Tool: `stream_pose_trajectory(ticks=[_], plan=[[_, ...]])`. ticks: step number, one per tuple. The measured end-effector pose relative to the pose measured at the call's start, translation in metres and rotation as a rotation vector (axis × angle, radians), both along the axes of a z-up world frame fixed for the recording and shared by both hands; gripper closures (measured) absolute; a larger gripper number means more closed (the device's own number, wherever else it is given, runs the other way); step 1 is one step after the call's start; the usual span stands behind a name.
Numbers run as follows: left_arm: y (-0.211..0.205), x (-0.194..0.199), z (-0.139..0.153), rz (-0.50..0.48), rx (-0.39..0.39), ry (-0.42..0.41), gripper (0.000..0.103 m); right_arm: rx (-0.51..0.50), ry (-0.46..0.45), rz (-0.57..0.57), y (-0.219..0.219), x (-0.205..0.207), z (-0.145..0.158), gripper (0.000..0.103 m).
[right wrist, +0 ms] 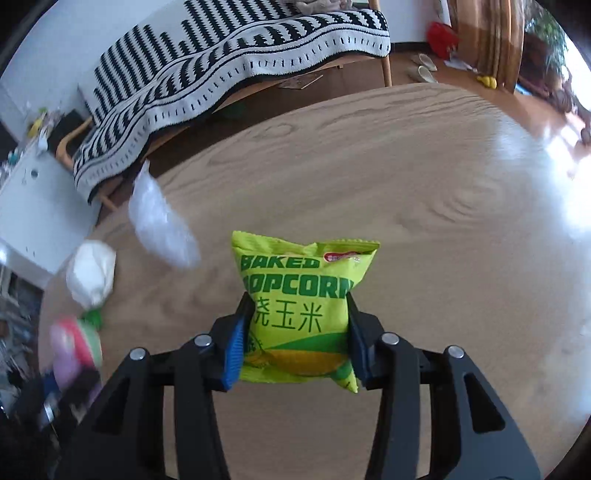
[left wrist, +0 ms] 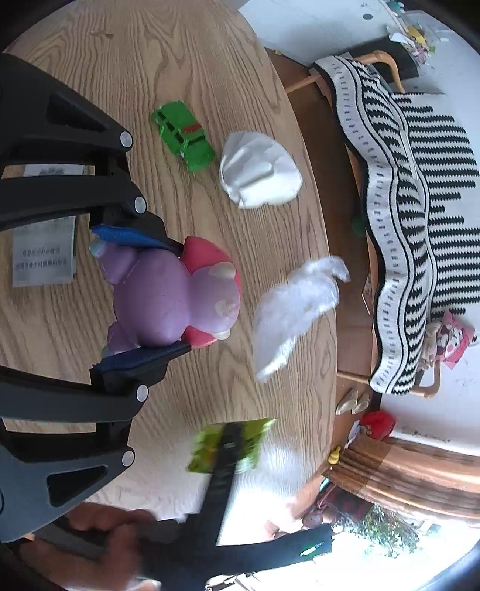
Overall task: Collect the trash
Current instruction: 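Carry both items over the bin and open the right tool to drop the popcorn bag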
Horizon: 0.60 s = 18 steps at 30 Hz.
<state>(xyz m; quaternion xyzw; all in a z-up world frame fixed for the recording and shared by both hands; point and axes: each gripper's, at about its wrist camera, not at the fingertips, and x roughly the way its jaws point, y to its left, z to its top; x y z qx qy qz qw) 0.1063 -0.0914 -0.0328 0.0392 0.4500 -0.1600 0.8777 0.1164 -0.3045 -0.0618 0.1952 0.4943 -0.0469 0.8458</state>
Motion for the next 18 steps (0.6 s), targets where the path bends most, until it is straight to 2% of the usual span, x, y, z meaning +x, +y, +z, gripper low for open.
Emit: stream_pose_trajectory(ticks=[7,12,18], plan=[[-0.049,-0.033,0.010,-0.091,-0.014,-0.029,0.057,-0.067,-0.003,0.006,-0.030,-0.087,0.011,0.057],[-0.090,-0.061,0.015,-0.168,-0.034,-0.035,0.057,-0.148,-0.029,-0.045,-0.068,-0.148,0.020,0.057],[-0.150,-0.092,0.017,-0.260,-0.061,-0.040,0.057,-0.171,-0.035,-0.141,-0.128,-0.215,0.018,0.057]])
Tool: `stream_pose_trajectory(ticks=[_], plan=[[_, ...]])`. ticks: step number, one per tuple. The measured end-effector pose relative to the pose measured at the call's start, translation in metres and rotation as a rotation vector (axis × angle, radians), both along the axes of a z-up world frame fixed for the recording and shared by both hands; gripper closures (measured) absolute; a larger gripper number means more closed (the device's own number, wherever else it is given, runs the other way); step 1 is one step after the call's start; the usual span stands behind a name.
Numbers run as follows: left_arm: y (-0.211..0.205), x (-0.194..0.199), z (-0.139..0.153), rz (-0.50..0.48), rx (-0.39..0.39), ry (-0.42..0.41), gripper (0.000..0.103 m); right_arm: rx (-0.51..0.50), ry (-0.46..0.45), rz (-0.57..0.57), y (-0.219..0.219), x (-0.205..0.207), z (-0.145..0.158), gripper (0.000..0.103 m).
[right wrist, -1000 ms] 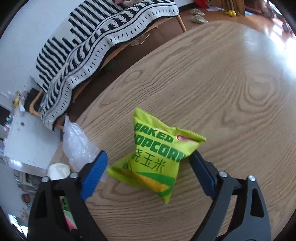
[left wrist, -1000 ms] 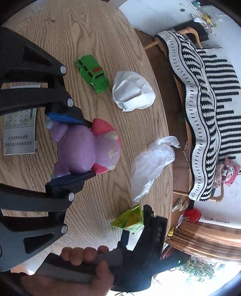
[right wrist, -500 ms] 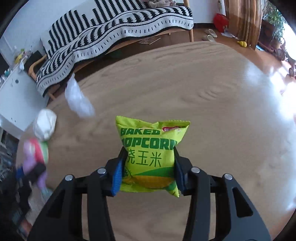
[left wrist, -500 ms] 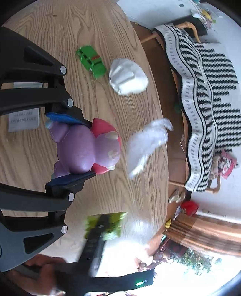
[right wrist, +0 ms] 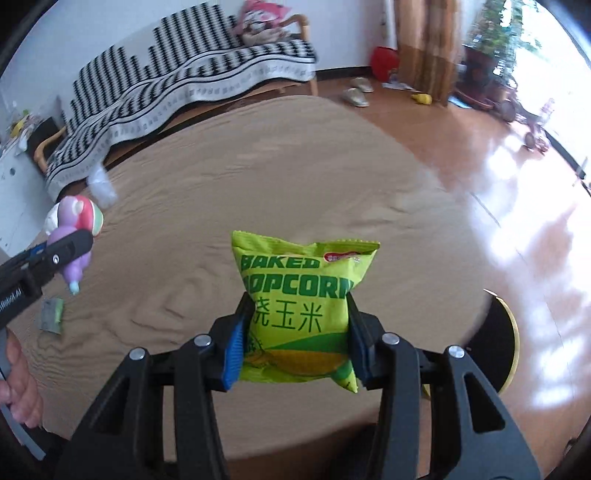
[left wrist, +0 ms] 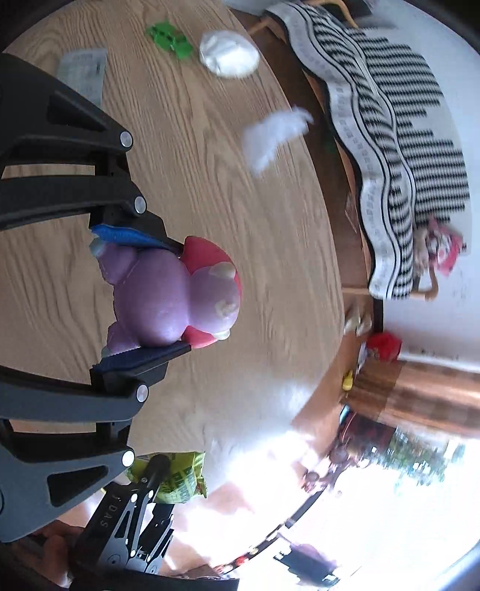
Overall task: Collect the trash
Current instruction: 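Carry both items over the bin and open the right tool to drop the popcorn bag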
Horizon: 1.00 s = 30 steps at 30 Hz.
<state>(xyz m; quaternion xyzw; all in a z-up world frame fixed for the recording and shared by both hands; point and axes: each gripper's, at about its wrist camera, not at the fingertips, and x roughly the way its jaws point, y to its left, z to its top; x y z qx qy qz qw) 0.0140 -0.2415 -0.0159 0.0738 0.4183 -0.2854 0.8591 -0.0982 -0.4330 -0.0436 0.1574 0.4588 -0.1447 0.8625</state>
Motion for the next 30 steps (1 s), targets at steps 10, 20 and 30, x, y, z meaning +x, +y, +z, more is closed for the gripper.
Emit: stream_pose_trajectory(ticks=[10,20,30], plan=[[-0.110,-0.056,-0.015,-0.204,-0.019,0.017,0.057,0.023,0.008,-0.225,-0.116,-0.108,-0.015,0.057],[-0.172,-0.090,-0.023,-0.342,-0.090,0.055,0.057,0.091,0.042,-0.368,-0.189,-0.172,-0.035,0.056],[-0.198,-0.100,-0.031,-0.400,-0.091,0.074,0.057,0.141,0.090,-0.424,-0.214,-0.166,-0.055,0.056]])
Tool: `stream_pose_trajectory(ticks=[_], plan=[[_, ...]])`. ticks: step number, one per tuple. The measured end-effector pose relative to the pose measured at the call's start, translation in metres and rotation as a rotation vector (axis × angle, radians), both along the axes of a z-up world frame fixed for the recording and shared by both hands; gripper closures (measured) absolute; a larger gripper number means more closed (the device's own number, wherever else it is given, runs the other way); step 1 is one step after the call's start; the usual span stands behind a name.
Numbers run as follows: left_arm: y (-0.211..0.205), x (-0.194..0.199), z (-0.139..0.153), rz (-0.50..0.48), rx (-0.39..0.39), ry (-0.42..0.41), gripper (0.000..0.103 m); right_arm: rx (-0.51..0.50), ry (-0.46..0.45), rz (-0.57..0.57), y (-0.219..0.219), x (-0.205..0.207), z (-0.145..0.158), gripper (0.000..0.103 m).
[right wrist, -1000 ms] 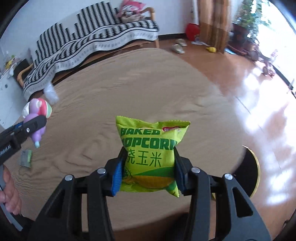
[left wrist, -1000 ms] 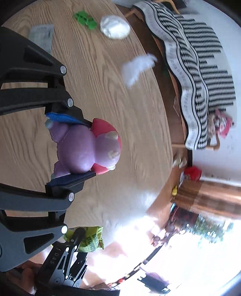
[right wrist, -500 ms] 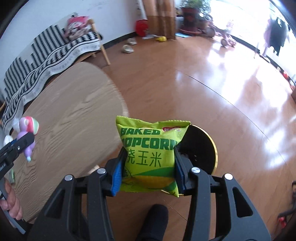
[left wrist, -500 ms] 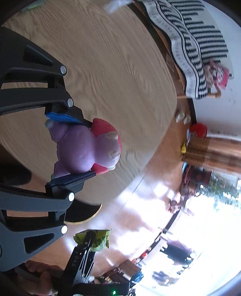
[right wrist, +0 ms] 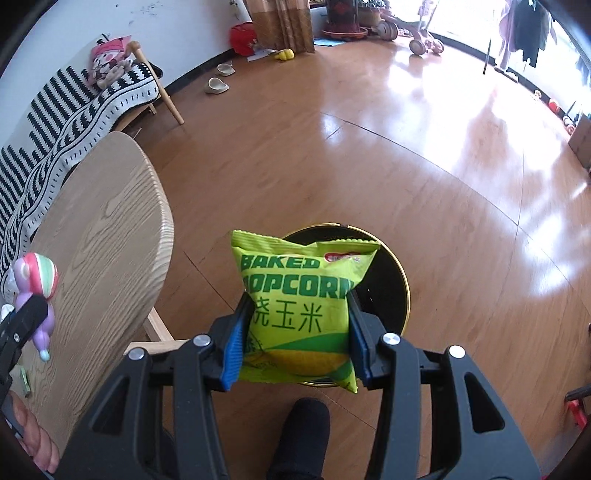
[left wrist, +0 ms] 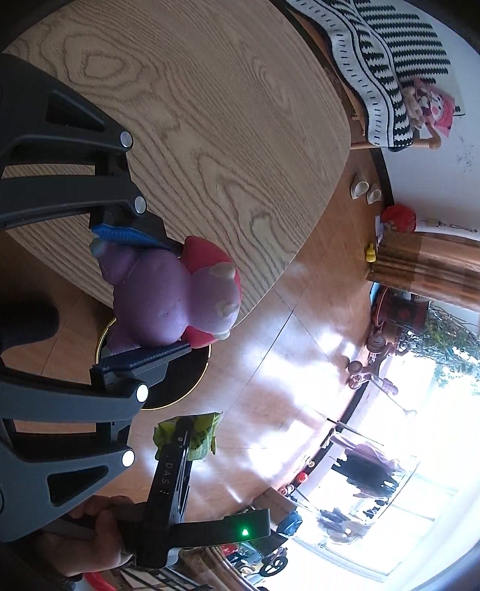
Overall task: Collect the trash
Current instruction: 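Carry both items over the bin and open the right tool to drop the popcorn bag, then open the left tool to drop the purple toy pig into the bin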
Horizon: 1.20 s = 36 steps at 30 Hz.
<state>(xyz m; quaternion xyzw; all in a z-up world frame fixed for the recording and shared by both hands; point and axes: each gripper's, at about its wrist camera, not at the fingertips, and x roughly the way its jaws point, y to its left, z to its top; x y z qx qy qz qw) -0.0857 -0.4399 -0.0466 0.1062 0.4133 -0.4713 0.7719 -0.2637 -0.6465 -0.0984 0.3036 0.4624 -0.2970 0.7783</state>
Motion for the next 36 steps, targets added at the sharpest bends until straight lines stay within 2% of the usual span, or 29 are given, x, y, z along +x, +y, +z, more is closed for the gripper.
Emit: stream_pose_trajectory(ticks=[19,23,30,36], plan=[[-0.011,-0.010,-0.009,-0.023,0.018,-0.004,0.057,0.024,-0.010,-0.047,-0.012,0.002,-0.009,0.055],[-0.014,-0.014,-0.010,-0.032,0.018,-0.010,0.057,0.017,-0.018,-0.071,-0.016,-0.001,-0.008,0.032],[-0.020,-0.017,-0.013,-0.049,0.016,-0.006,0.057,0.008,-0.035,-0.087,-0.020,-0.003,-0.004,0.029],[-0.043,-0.035,-0.026,-0.108,0.022,0.006,0.057,-0.005,-0.058,-0.158,-0.031,-0.021,0.006,0.026]])
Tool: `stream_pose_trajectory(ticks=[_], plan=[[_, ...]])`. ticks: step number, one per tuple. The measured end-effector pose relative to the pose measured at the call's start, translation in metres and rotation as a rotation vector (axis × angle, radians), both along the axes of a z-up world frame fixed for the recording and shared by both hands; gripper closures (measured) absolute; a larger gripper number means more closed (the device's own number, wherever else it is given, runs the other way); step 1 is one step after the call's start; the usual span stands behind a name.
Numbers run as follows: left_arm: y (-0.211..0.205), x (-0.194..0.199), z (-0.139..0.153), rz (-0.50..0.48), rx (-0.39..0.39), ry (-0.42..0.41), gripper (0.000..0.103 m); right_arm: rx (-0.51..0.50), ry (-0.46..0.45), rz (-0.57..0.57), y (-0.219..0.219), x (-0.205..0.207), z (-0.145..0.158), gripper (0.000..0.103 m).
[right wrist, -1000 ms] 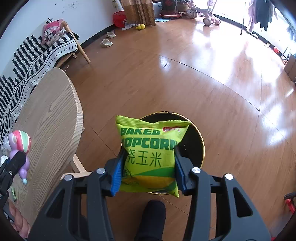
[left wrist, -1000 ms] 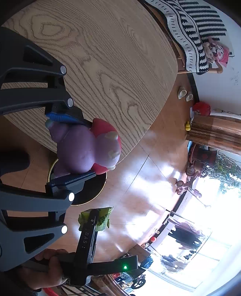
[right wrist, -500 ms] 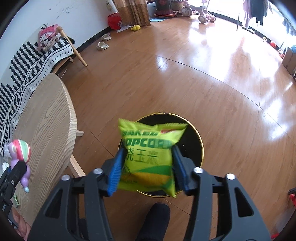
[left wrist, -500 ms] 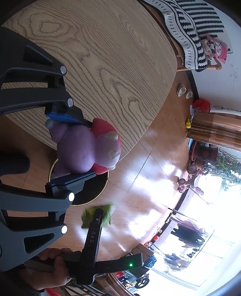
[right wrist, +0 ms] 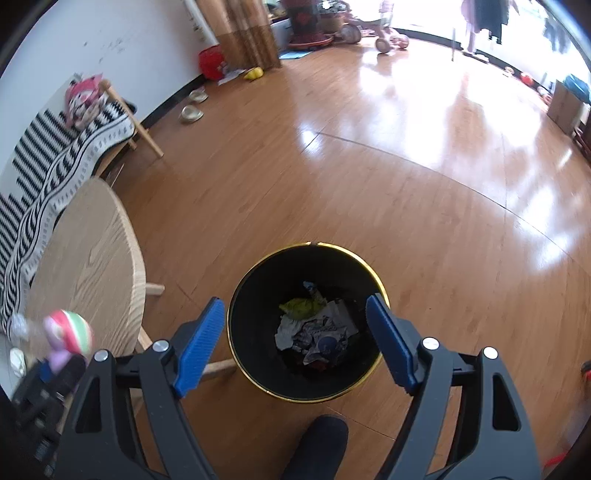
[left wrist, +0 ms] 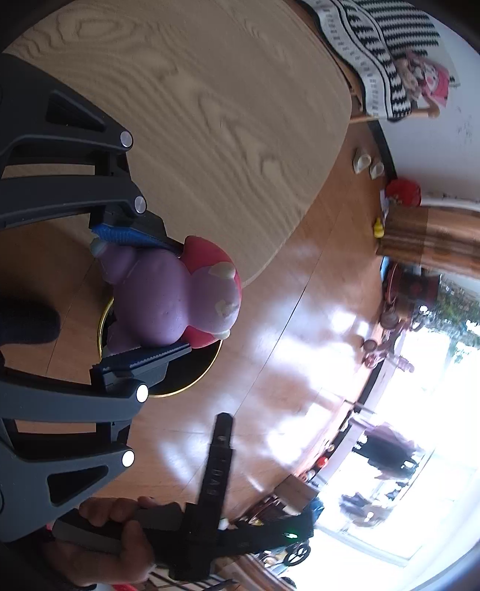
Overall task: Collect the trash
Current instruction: 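Open the left tool to drop the purple toy pig into the bin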
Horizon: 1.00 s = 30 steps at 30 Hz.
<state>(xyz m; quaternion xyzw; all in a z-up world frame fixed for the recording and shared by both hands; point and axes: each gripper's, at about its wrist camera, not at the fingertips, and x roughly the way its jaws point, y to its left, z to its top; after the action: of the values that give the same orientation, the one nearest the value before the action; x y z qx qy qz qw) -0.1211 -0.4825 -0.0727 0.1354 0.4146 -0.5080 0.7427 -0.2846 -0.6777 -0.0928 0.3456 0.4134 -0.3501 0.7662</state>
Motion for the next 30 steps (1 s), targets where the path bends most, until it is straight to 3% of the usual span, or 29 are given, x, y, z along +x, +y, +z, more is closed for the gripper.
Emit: stream_pose_trajectory(ticks=[8,16,20,25,30], plan=[[-0.047,-0.033,-0.032,-0.092,0.038,0.038,0.057,-0.024,-0.023,-0.102,-0.014,-0.030,0.007,0.024],[-0.071,-0.042,-0.044,-0.127,0.020,0.080,0.055,-0.023,-0.034,-0.139,-0.021,-0.044,0.008,0.024],[-0.074,-0.042,-0.044,-0.125,0.006,0.080,0.039,-0.030,-0.034,-0.140,-0.021,-0.045,0.009,0.024],[-0.071,-0.037,-0.038,-0.108,-0.009,0.093,0.037,-0.035,-0.032,-0.121,-0.016,-0.038,0.013,0.024],[-0.047,-0.027,-0.023,-0.075,-0.025,0.083,0.023,-0.036,-0.044,-0.076,-0.006,-0.020,0.023,0.021]])
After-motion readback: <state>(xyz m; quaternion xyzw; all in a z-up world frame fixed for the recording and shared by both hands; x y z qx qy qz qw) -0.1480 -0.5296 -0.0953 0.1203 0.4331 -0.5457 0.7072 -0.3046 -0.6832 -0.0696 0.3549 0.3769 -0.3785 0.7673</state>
